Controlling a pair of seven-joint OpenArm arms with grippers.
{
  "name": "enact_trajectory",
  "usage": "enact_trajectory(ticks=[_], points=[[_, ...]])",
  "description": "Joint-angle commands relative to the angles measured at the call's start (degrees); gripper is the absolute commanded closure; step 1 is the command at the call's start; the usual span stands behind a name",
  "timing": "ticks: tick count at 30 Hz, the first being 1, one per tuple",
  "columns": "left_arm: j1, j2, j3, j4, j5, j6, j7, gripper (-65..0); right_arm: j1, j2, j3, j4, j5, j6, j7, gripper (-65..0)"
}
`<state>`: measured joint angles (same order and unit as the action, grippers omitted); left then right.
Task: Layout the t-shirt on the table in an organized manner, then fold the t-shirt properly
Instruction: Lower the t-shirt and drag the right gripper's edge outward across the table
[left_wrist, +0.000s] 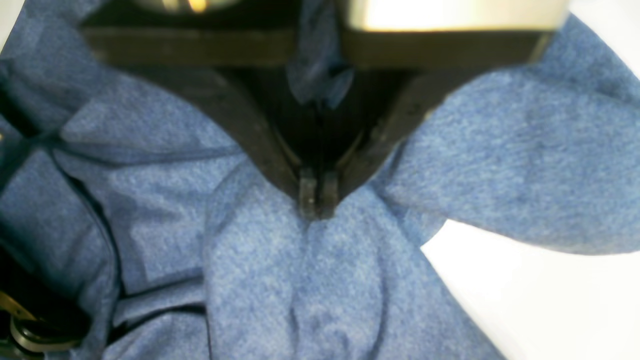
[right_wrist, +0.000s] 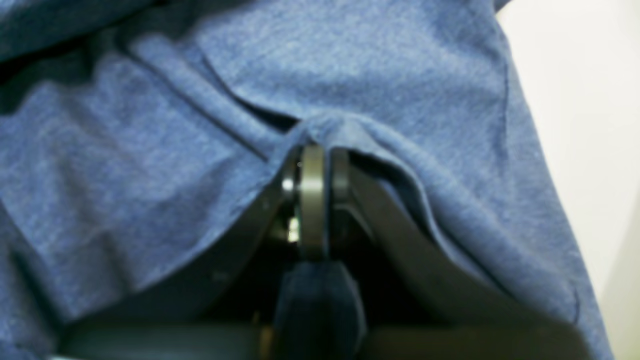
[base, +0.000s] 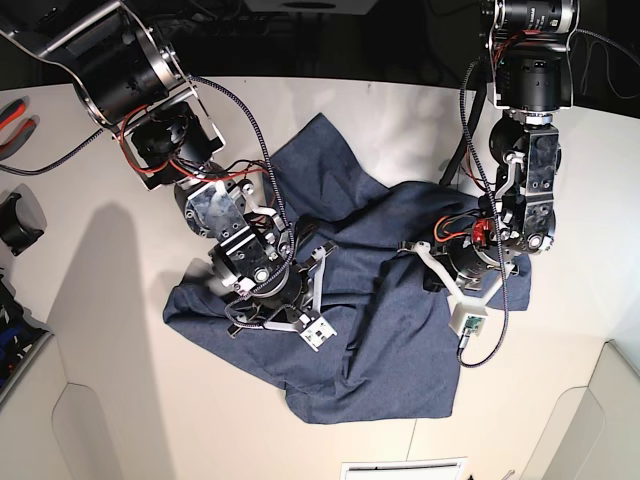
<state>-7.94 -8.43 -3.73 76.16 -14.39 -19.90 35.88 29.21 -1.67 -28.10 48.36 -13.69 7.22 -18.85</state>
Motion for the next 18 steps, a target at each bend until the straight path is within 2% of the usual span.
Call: enact_trajectory(ticks=[1,5,10,14,18], points=[[-1.1,-0.3,-0.1,1.0,-0.5,-0.3,-1.8,0.0,1.5,0.0,0.2,1.6,-1.8,-1.2,0.9,0.0],[-1.1,-0.3,-0.1,1.0,0.3,-0.3,-1.9,0.0,-0.2,2.1,0.2,8.7,-4.6,-3.0,-4.6,0.0],[-1.1,-0.3,-0.1,1.0,0.3,-0.3,-1.8,0.0,-5.7,7.4,0.2,26.2,-4.5,-2.8,-10.3,0.0],[-1.1,-0.3,-0.1,1.0,0.3,-0.3,-1.8,0.0,-10.2,11.9,0.2,38.6,-4.5,-2.8,-18.2,0.0],[-1.1,-0.3,-0.1,1.0,0.3,-0.3,-1.8,0.0,-13.4,15.8,0.2,44.6,-4.5,-2.8,-26.4,0.0]])
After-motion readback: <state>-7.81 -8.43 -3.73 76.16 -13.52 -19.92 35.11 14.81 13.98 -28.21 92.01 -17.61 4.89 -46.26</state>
